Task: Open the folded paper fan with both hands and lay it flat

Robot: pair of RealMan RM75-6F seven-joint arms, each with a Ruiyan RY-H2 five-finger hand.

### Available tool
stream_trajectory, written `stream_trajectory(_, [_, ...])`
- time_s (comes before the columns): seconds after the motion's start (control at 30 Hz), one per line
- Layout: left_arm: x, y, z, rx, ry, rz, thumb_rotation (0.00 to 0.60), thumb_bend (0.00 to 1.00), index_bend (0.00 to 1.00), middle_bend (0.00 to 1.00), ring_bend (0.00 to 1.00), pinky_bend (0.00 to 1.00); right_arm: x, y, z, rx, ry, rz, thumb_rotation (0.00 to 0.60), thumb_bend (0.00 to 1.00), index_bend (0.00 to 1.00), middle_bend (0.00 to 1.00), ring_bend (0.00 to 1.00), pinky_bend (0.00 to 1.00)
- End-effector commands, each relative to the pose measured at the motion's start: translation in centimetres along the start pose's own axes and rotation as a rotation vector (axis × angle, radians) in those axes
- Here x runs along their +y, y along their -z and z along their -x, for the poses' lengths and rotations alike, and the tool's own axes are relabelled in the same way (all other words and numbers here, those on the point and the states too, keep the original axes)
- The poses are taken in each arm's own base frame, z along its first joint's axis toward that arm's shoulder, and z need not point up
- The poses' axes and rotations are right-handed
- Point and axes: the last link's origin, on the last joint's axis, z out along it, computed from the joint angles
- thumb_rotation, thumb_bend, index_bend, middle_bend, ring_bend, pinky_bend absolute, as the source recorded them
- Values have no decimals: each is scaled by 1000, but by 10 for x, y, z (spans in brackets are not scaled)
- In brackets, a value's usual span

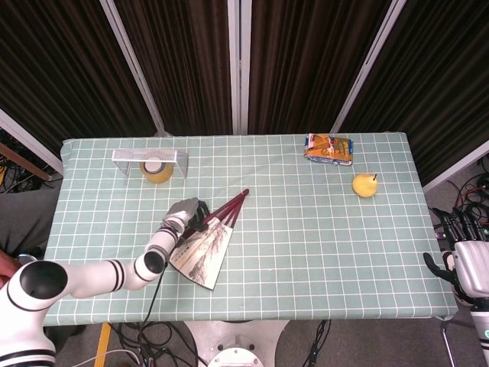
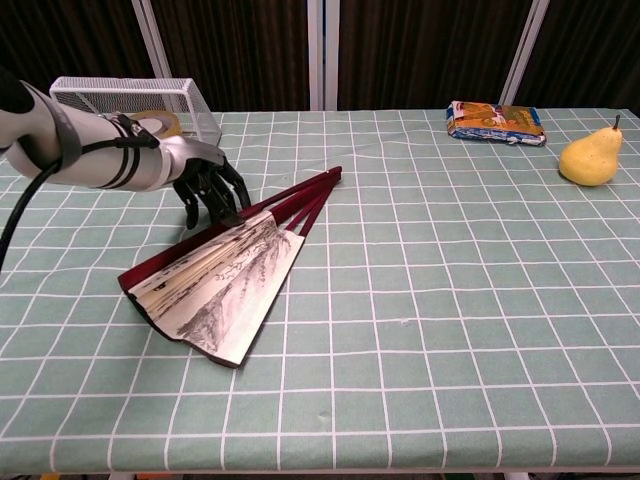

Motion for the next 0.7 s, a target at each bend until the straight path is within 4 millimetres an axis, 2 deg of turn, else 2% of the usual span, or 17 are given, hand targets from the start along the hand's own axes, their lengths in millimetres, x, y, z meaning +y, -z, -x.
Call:
stream_trajectory(0.03, [-1, -1, 2, 10, -3, 1, 600, 352, 374, 453, 455, 593, 1, 0, 0, -2, 0, 4, 600, 242, 62, 127, 0, 0])
stream_trajectory(0.13, [0, 0, 4, 4, 9, 10, 600, 352, 356, 448, 448, 568, 1, 0, 0, -2, 0, 6, 600, 242, 62, 128, 0, 0])
stream_trajectory(0.33, [2, -1, 13, -40, 48, 24, 600, 354, 368, 449, 448, 583, 1, 1, -1, 3, 0, 11, 600, 243, 62, 129, 0, 0])
stream_trajectory(0.4, [1, -3, 14, -37, 51, 23, 600, 354, 392, 462, 459, 612, 2, 1, -2, 5, 2, 14, 600, 243, 62, 129, 0, 0])
stream_trajectory(0.57, [-1, -2, 15, -34, 38, 25, 600, 361, 520, 570, 577, 761, 2, 1, -2, 11, -2, 14, 600, 243, 62, 129, 0, 0])
stream_trajectory(0.7, [0, 2, 8, -15, 51, 36, 600, 366, 569, 616, 622, 825, 0, 0, -2, 11, -3, 4, 600, 242, 62, 130, 0, 0])
